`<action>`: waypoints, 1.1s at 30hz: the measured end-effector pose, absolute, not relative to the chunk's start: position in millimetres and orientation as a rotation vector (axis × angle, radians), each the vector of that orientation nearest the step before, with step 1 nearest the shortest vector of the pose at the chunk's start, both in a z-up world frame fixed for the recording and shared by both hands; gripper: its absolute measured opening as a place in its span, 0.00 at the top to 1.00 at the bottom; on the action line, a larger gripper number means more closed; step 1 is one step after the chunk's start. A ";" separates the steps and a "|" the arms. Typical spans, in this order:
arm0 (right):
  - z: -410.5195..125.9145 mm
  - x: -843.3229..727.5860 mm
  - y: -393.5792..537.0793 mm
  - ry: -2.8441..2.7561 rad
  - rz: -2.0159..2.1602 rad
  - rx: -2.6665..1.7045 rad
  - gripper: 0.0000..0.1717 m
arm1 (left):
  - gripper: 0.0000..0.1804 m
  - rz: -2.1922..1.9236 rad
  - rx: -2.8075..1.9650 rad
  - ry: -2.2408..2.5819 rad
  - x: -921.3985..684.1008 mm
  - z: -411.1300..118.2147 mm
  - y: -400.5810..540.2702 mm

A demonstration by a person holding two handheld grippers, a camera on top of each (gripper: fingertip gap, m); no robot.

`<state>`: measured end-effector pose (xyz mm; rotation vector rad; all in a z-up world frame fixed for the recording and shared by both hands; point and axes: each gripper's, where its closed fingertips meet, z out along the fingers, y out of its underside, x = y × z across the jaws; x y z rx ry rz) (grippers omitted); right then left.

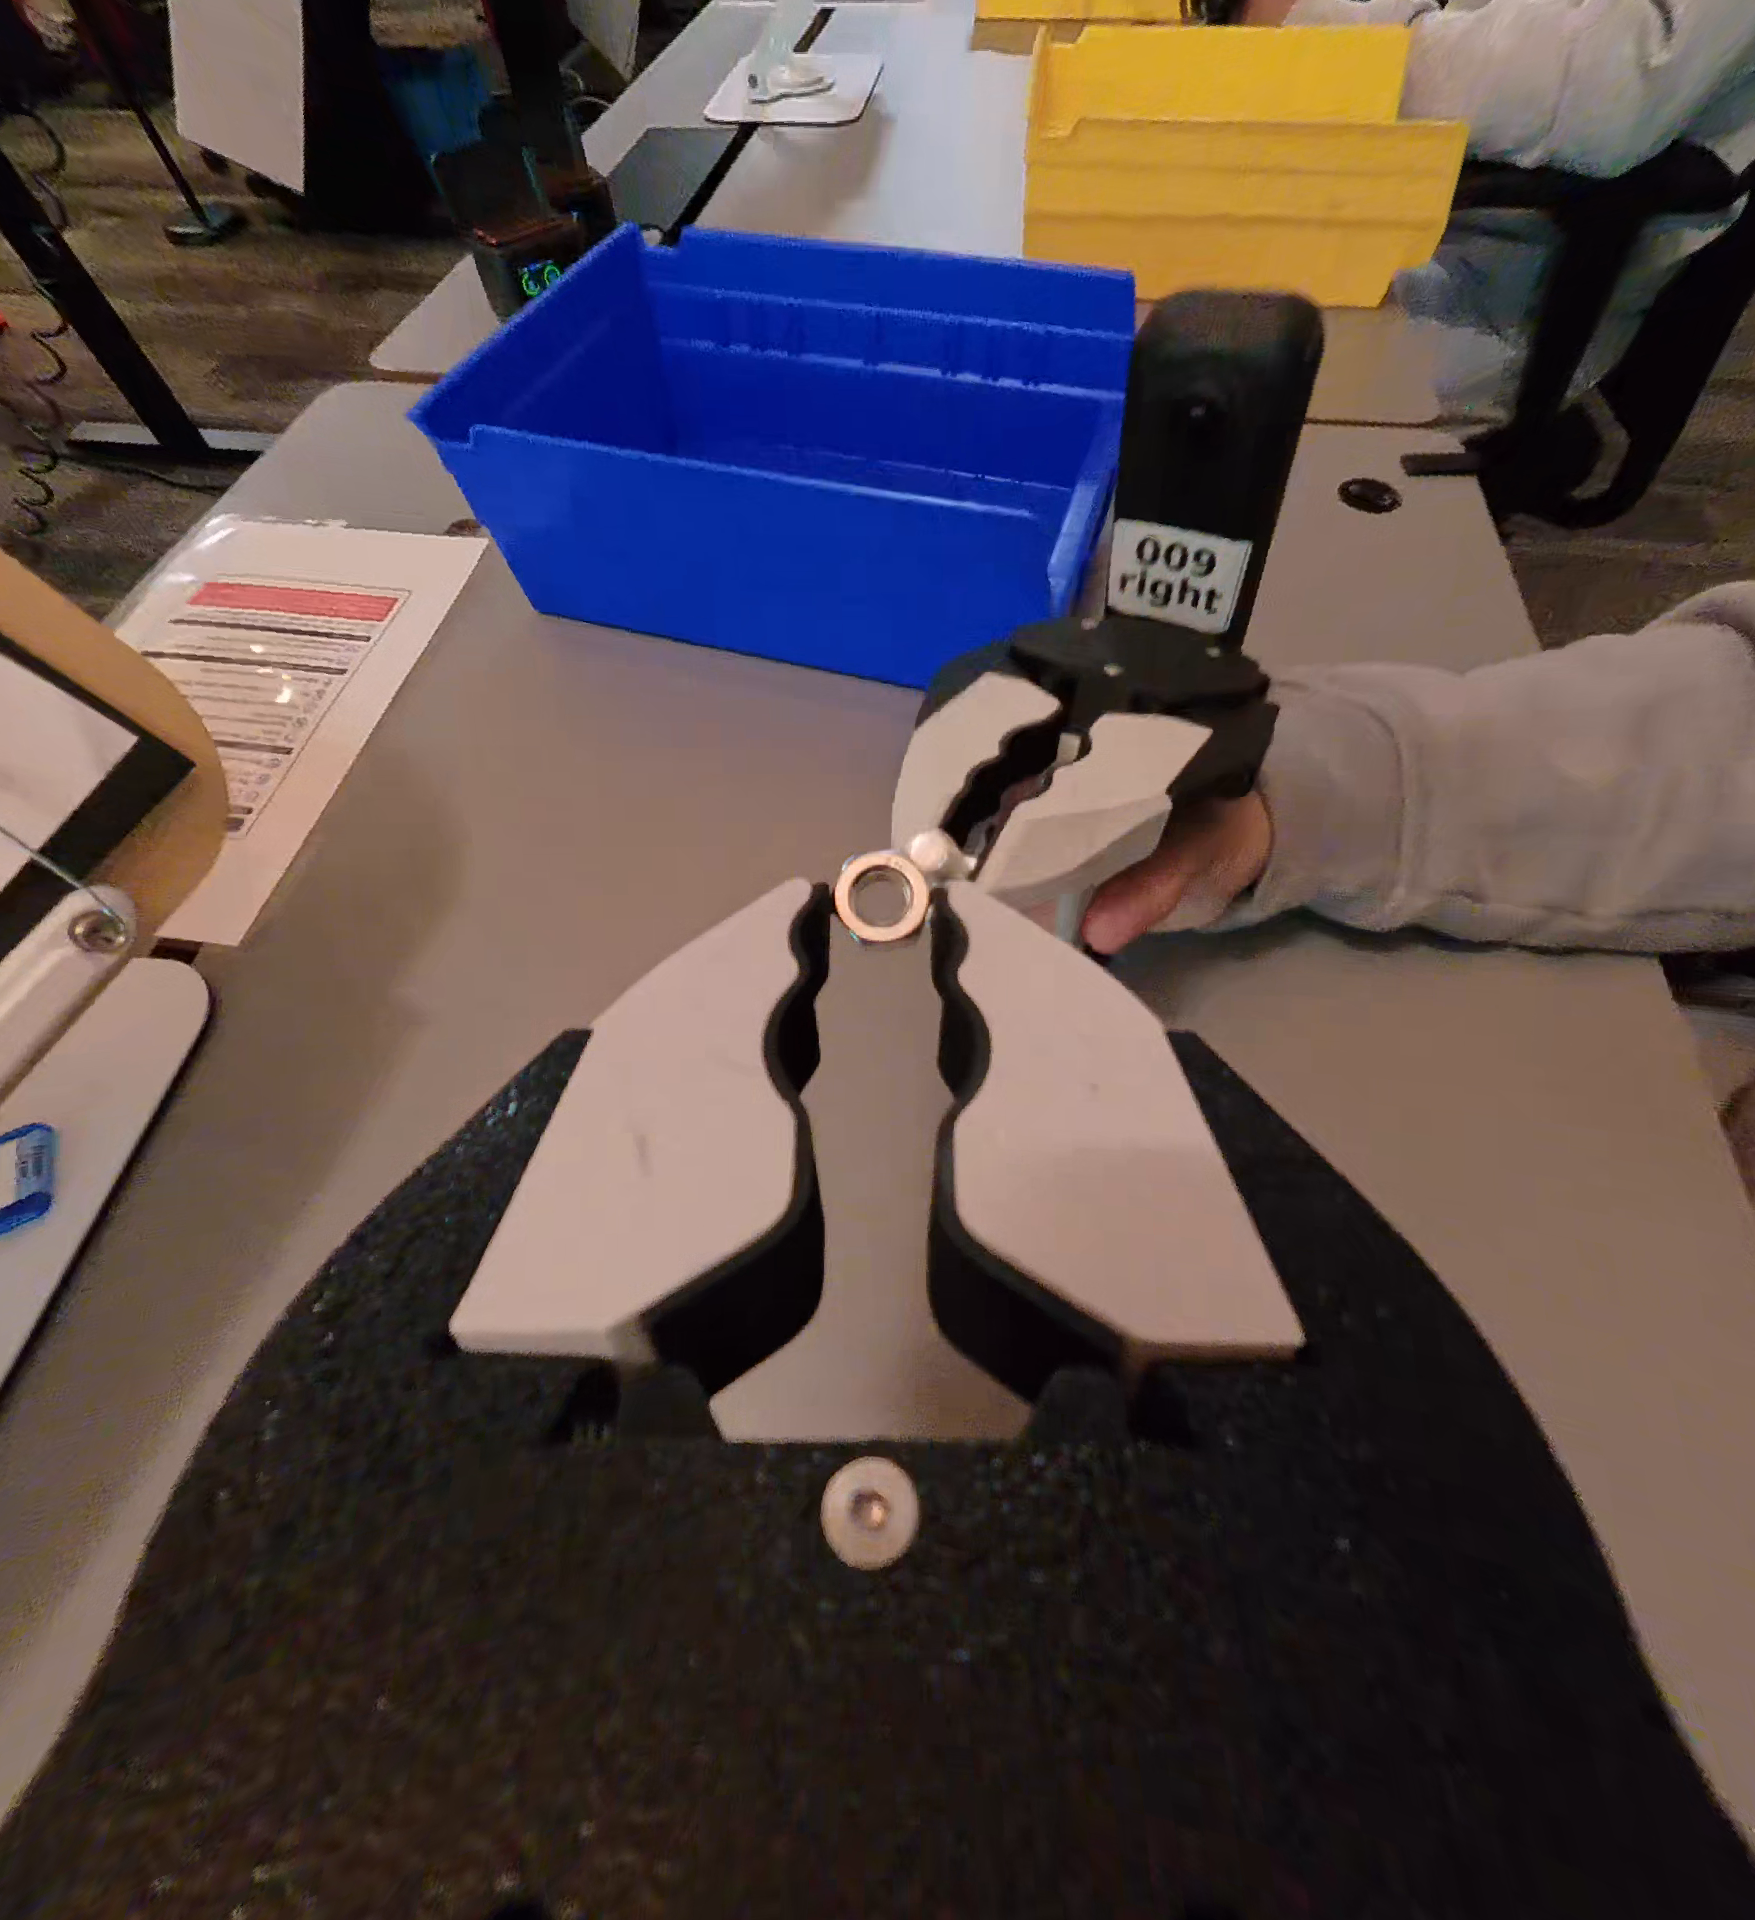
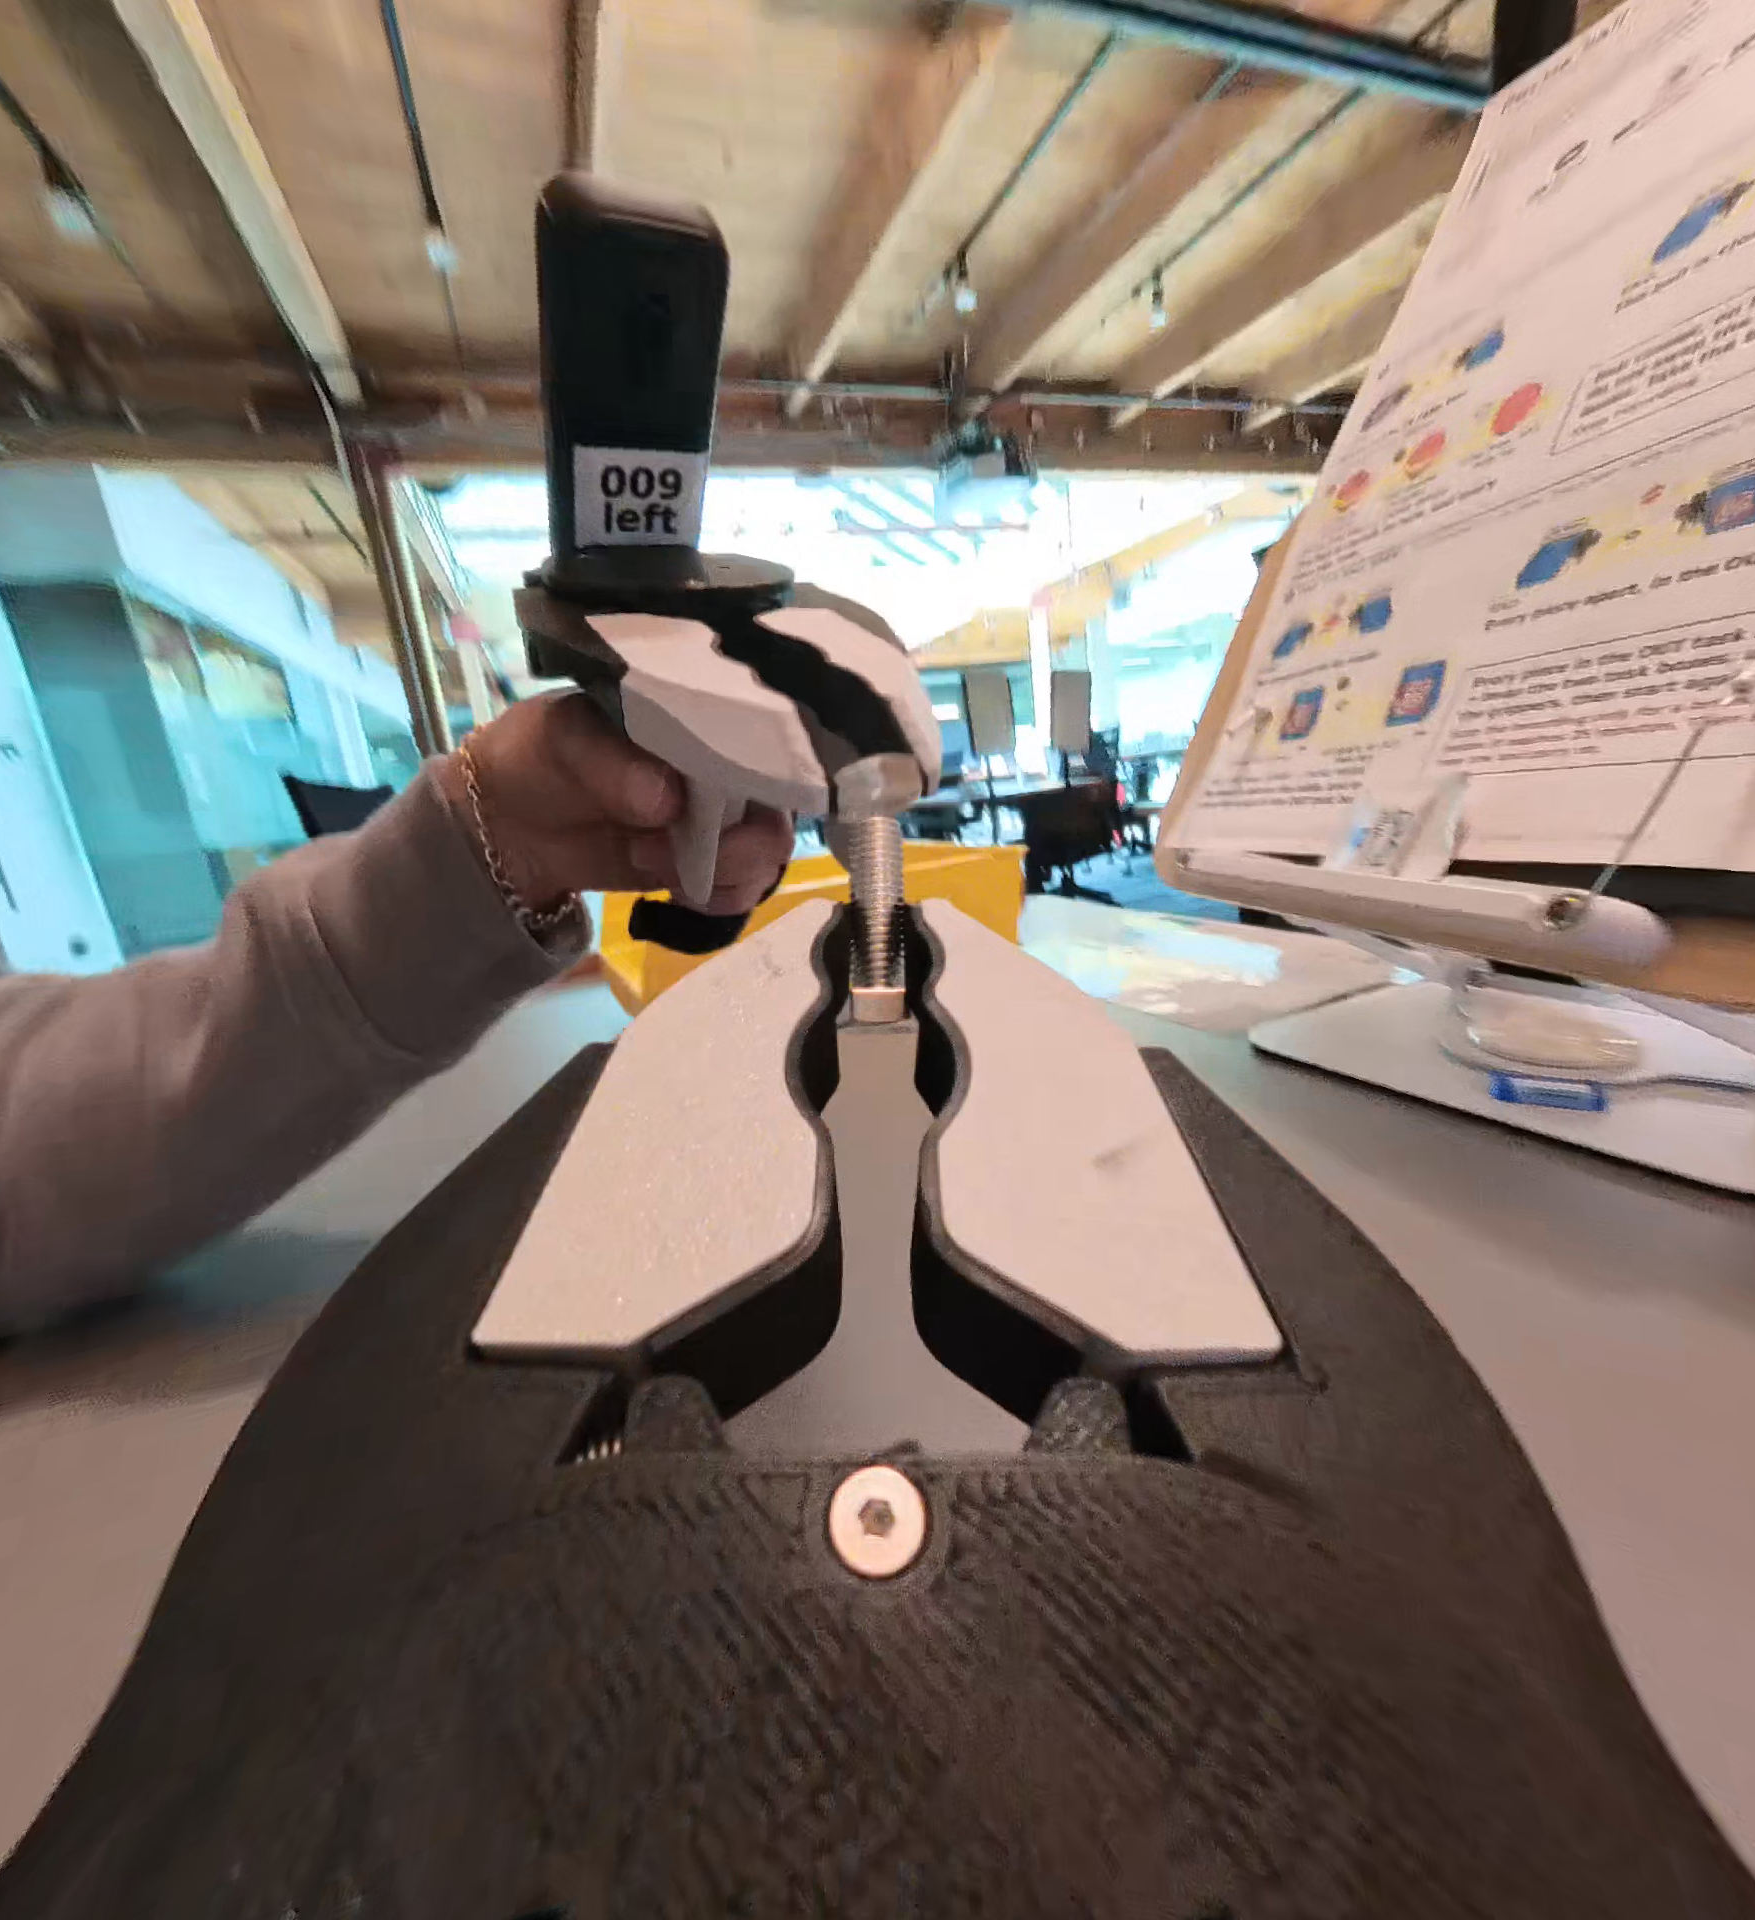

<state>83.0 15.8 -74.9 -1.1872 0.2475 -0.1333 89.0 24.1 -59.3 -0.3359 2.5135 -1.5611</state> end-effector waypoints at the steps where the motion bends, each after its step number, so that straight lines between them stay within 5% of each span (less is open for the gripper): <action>1: -74.1 79.6 19.3 0.245 -0.104 -1.165 0.95 | 0.90 -1.568 -0.330 2.515 86.7 -52.1 22.5; 33: -71.0 51.8 33.8 0.169 0.044 -1.088 0.95 | 0.90 -1.426 -0.259 2.744 51.7 -61.7 28.0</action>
